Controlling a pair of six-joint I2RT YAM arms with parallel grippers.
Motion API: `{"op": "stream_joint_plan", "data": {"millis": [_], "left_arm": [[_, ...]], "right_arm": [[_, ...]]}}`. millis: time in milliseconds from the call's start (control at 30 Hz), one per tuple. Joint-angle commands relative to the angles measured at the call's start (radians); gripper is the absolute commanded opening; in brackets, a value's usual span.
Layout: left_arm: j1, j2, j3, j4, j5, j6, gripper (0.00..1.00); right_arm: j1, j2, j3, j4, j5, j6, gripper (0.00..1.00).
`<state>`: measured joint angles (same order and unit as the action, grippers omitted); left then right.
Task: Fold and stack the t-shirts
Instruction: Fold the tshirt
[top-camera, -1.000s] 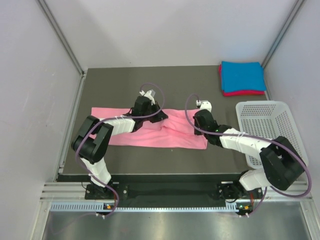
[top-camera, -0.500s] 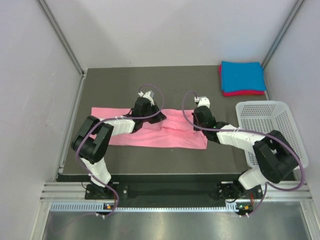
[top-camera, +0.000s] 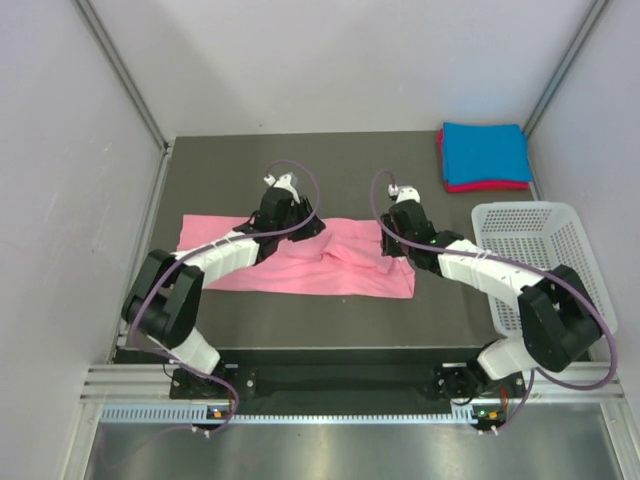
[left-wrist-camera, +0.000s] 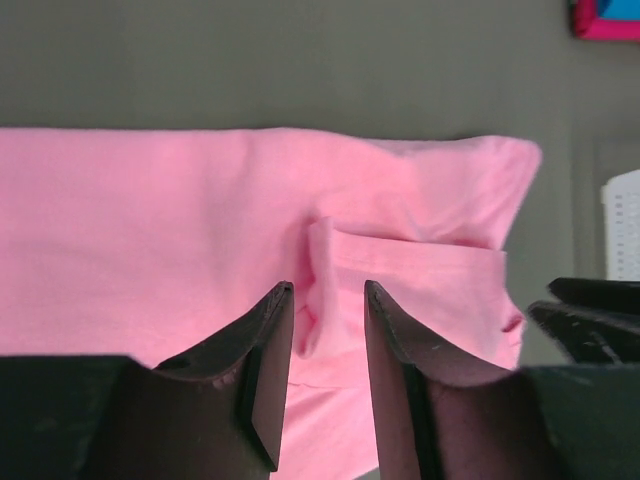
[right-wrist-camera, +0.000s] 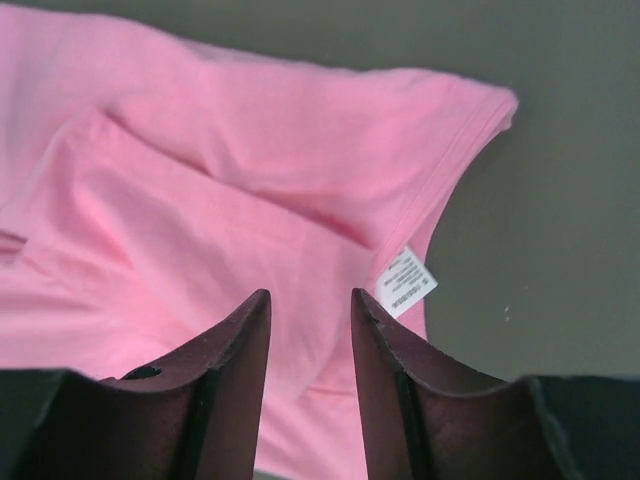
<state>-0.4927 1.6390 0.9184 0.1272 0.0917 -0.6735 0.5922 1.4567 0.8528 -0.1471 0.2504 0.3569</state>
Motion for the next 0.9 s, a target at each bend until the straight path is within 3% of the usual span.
{"op": "stream_joint_plan", "data": {"millis": [0,167,300,433,533,700,867], "left_arm": [[-0.003,-0.080,0.016,-0.020,0.046,0.028,0.39],[-0.010,-0.047,0.010,0.000,0.147,0.060,0.38],[-0.023,0.019,0.039,0.058,0.282,0.063,0.35],[-0.040,0.082,0.066,0.104,0.312,0.035,0.35],[-0.041,0.142,0.071,0.103,0.287,0.020,0.33],[-0.040,0.183,0.066,0.020,0.132,0.018,0.33],[-0.040,0.176,0.094,-0.040,0.088,0.029,0.33]], "right_arm": [[-0.009,-0.077,0.035,-0.088,-0.147,0.066,0.39],[-0.009,-0.104,-0.006,-0.086,-0.175,0.109,0.39],[-0.009,-0.088,-0.003,-0.052,-0.198,0.102,0.33],[-0.012,-0.044,-0.004,-0.023,-0.206,0.100,0.31],[-0.011,0.004,-0.037,0.004,-0.197,0.108,0.30],[-0.011,0.083,-0.040,-0.002,-0.143,0.099,0.27],[-0.022,0.024,0.015,-0.072,-0.123,0.102,0.26]]}}
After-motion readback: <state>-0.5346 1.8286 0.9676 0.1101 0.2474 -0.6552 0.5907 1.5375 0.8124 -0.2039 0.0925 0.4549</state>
